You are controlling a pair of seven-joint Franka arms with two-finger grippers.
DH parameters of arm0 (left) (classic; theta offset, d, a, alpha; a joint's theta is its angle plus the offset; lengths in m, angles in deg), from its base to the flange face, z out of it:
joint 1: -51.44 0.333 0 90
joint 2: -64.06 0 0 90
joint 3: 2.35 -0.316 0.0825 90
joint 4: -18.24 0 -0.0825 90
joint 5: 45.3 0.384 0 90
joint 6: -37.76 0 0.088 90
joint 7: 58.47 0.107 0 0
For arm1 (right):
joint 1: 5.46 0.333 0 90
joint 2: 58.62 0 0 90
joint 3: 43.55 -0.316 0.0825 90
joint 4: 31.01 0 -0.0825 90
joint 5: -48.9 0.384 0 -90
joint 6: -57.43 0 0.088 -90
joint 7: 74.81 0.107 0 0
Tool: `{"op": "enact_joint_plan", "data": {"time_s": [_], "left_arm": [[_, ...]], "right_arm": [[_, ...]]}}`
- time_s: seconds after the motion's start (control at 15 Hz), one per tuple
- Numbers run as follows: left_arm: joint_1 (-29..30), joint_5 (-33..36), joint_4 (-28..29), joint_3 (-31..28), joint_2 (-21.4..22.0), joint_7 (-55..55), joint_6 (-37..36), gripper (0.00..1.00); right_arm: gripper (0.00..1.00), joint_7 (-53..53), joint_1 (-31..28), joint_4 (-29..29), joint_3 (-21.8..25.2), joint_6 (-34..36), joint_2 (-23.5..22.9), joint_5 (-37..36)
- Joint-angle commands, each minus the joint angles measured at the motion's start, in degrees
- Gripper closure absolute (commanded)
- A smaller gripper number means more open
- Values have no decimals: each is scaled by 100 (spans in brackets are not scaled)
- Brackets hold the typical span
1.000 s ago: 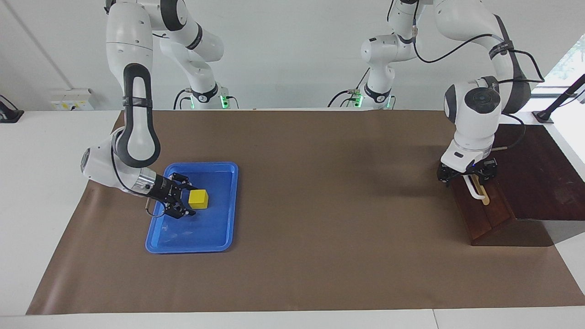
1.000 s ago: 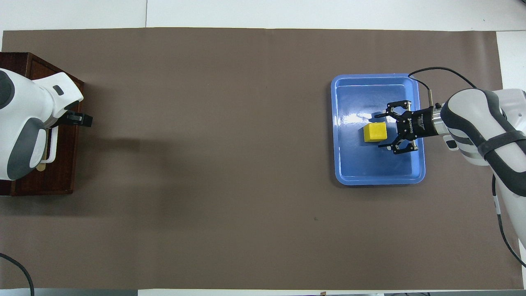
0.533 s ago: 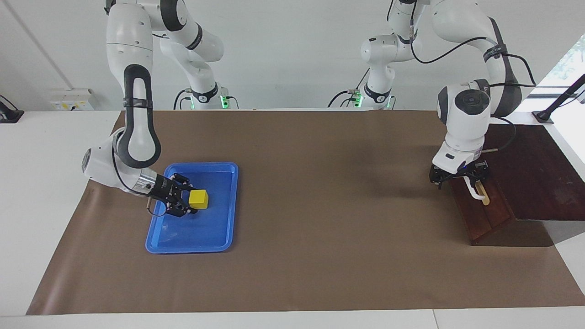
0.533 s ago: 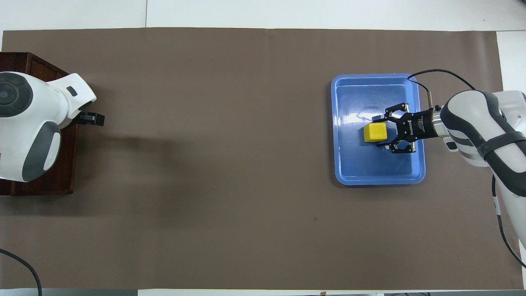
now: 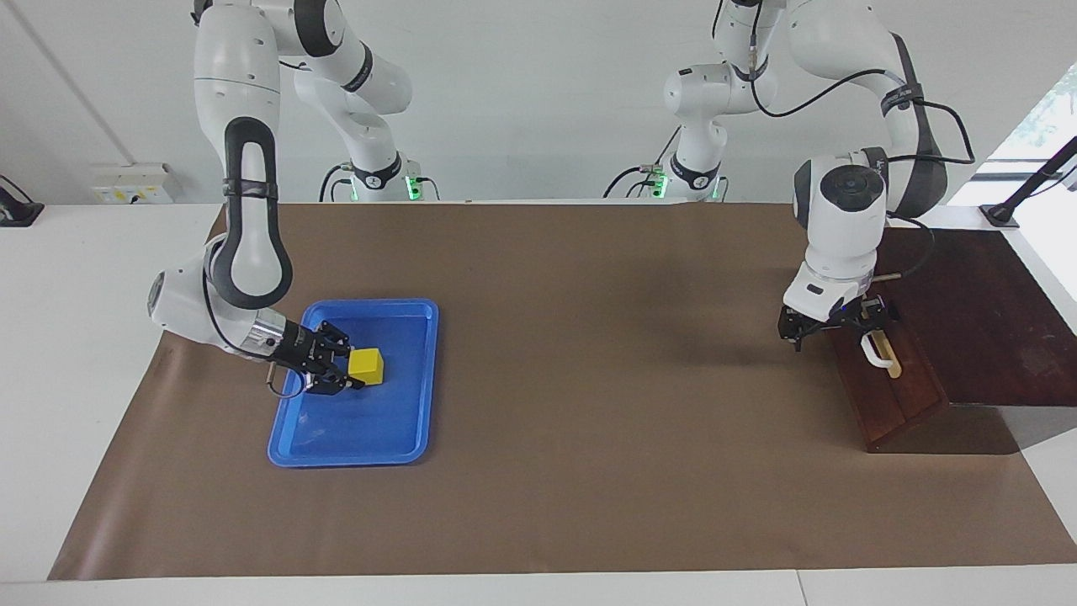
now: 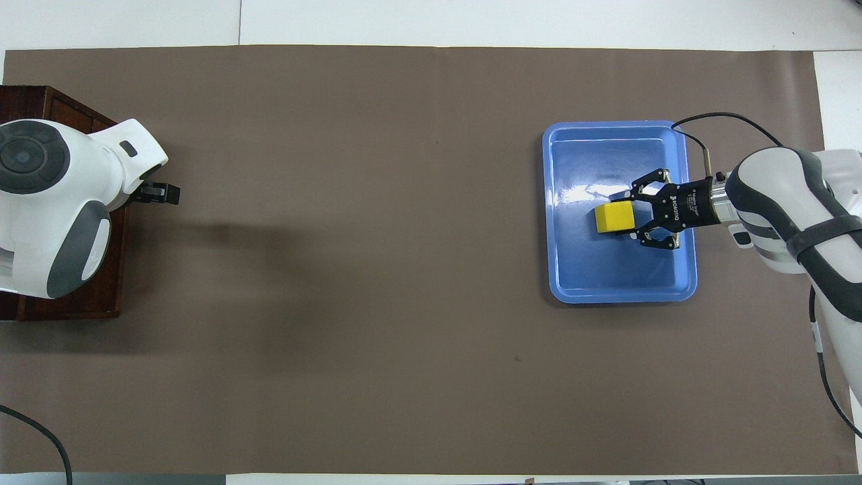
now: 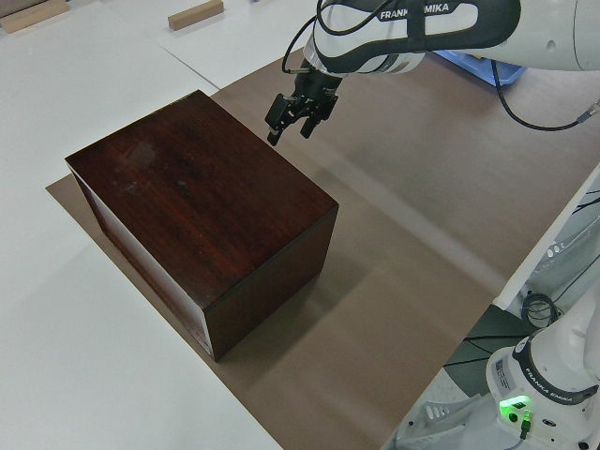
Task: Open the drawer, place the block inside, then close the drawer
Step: 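Close the right gripper on the block while the left gripper pulls the drawer, then lift the block with the right gripper while the left gripper opens the drawer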
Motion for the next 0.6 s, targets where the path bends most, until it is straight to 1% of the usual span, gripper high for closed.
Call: {"op": "enact_joint_plan", "data": {"time_s": [0.0, 0.13, 0.27, 0.47, 0.53], "left_arm": [[216, 409, 67, -35, 20, -64, 218, 0], [287, 410, 93, -35, 11, -55, 410, 0], [288, 410, 198, -27, 20, -72, 455, 0], [279, 410, 321, -27, -50, -116, 552, 0], [279, 410, 322, -27, -120, -116, 596, 0]], "right_arm": [[100, -270, -14, 87, -29, -97, 63, 168], [100, -226, -57, -88, -20, 16, 55, 159], [100, -191, -76, -526, -11, 349, 28, 54], [100, -121, -5, -1089, -20, 605, -86, -35], [100, 167, 64, -1239, -55, 641, -86, -26]]}}
